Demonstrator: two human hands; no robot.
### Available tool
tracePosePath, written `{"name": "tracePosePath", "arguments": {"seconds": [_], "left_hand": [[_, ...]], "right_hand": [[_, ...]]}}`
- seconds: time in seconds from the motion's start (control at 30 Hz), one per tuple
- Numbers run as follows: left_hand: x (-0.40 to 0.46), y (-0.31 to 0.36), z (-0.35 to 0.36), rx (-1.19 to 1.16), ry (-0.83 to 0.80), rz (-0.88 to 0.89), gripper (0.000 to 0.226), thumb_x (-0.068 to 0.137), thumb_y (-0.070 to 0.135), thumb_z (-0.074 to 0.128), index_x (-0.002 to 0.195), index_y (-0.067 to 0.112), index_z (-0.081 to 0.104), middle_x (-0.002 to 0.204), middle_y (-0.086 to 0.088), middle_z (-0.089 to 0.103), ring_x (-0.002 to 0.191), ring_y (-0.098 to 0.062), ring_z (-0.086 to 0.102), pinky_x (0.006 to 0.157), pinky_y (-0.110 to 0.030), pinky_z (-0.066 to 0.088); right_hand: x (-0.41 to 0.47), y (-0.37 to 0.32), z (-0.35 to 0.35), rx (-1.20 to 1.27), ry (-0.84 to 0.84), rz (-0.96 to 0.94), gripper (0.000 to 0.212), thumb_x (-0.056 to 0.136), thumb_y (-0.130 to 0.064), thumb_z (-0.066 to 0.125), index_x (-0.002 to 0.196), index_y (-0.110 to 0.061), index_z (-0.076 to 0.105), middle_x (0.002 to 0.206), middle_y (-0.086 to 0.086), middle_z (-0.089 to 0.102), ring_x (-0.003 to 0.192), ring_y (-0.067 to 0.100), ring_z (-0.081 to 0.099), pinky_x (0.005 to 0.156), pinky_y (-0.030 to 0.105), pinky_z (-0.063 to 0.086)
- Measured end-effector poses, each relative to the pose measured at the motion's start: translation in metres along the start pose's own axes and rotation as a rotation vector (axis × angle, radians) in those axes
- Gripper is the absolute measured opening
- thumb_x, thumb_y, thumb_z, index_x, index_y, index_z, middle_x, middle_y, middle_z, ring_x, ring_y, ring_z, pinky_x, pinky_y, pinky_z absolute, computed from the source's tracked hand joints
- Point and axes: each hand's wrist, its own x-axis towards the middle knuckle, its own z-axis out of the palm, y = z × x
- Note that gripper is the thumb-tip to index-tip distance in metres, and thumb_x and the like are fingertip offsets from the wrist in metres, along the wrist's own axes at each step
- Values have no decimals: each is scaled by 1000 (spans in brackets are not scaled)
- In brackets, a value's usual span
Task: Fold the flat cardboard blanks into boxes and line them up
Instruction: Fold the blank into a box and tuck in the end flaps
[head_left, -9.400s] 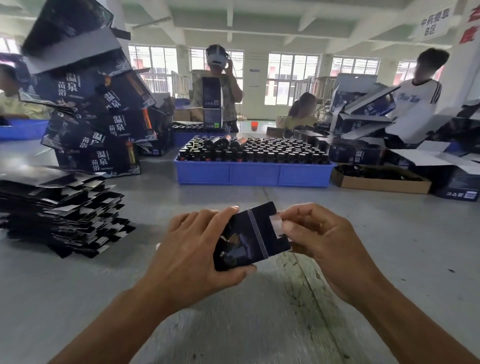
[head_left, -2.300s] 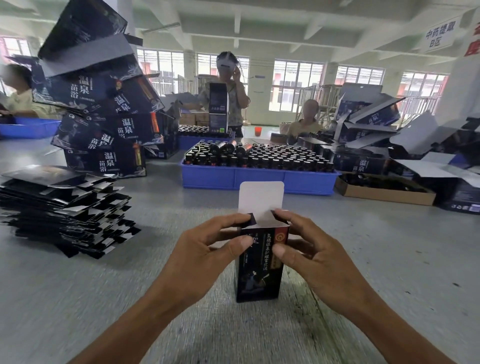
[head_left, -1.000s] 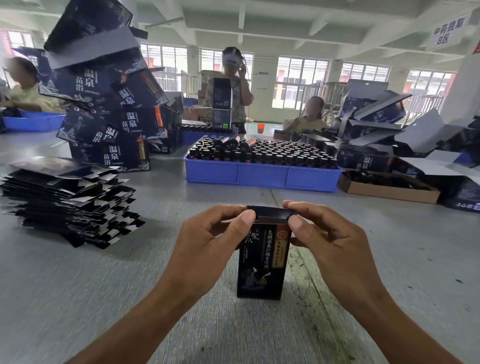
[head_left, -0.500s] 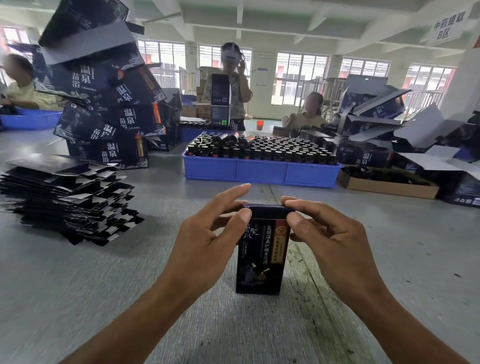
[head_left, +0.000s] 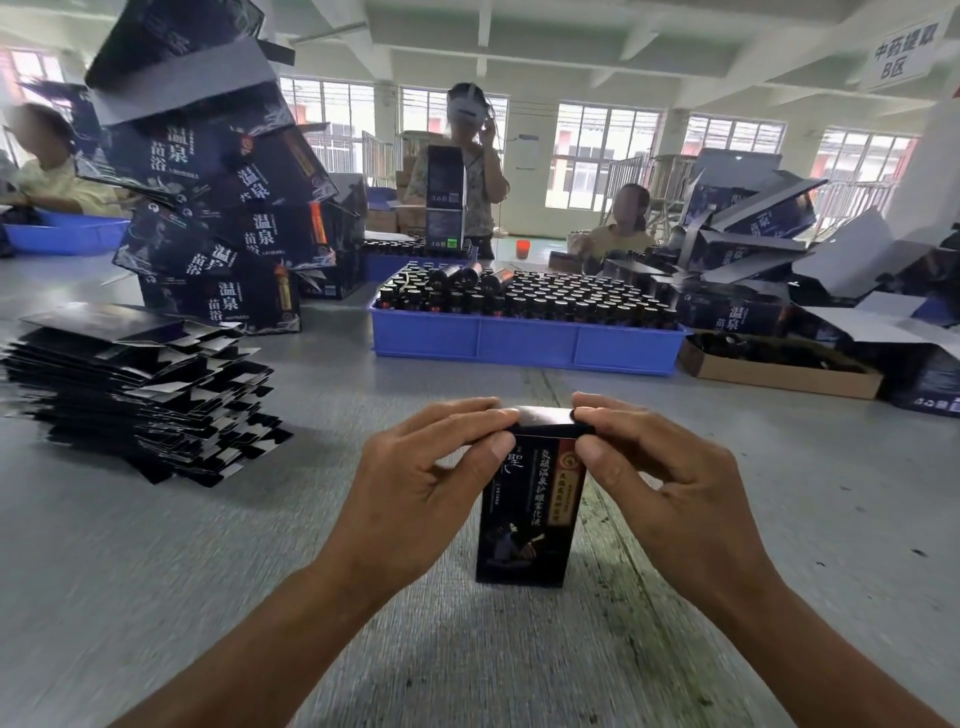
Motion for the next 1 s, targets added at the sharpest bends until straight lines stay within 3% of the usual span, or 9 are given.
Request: {"name": "tracePosePath", "arguments": {"seconds": [0.2, 0.4, 0.6, 0.7, 0.8, 0.93, 1.0], "left_hand": [[0, -3, 2, -35, 36, -18, 24, 90, 27, 64, 112, 23, 75, 118, 7, 70, 114, -9, 65, 71, -25, 61], [0, -5, 4, -83, 46, -82, 26, 87, 34, 66, 109, 23, 77, 116, 11, 71, 111, -11, 67, 80, -31, 61], [0, -5, 5, -41, 51, -73, 29, 88, 37, 63, 109, 22, 76, 115, 13, 70, 109, -11, 67, 79, -32, 62], [0, -4, 7, -22, 47, -78, 27, 89, 35, 63, 109, 23, 75, 114, 14, 68, 109, -12, 66, 78, -29, 61], [-1, -3, 7, -15, 2, -102, 20, 89, 35, 66, 109, 36, 68, 115, 17, 66, 112, -4, 63, 70, -15, 56], [-5, -8, 9, -21, -113, -222, 51, 85, 30, 75, 115, 61, 50, 116, 24, 65, 115, 7, 58, 72, -15, 58], [-6, -14, 8, 8, -177, -320, 78, 81, 31, 81, 128, 72, 33, 115, 22, 66, 111, 9, 59, 74, -17, 58]], "right_hand": [[1, 2, 0, -84, 15, -79, 24, 89, -30, 63, 107, -20, 75, 119, -15, 67, 112, -8, 62, 87, 8, 49], [1, 3, 1, 38, 25, 12, 21, 87, -30, 66, 104, -24, 77, 118, -17, 70, 111, -1, 66, 86, 13, 53], [-3, 10, 7, -157, 35, -124, 19, 97, -23, 63, 107, -11, 74, 122, -5, 69, 113, 0, 63, 89, 11, 51], [-3, 11, 9, -59, 20, -30, 22, 97, -27, 59, 107, -13, 72, 125, -10, 67, 114, -2, 63, 87, 12, 52], [-2, 11, 10, 39, 3, 70, 24, 94, -34, 57, 107, -19, 71, 126, -18, 65, 113, -2, 63, 85, 15, 55], [-2, 12, 9, 91, -1, 128, 21, 93, -36, 58, 109, -28, 70, 124, -21, 67, 112, 3, 66, 86, 24, 58], [-3, 13, 9, 97, -39, 142, 21, 93, -37, 59, 113, -40, 66, 122, -27, 66, 112, -1, 65, 86, 19, 57]]}}
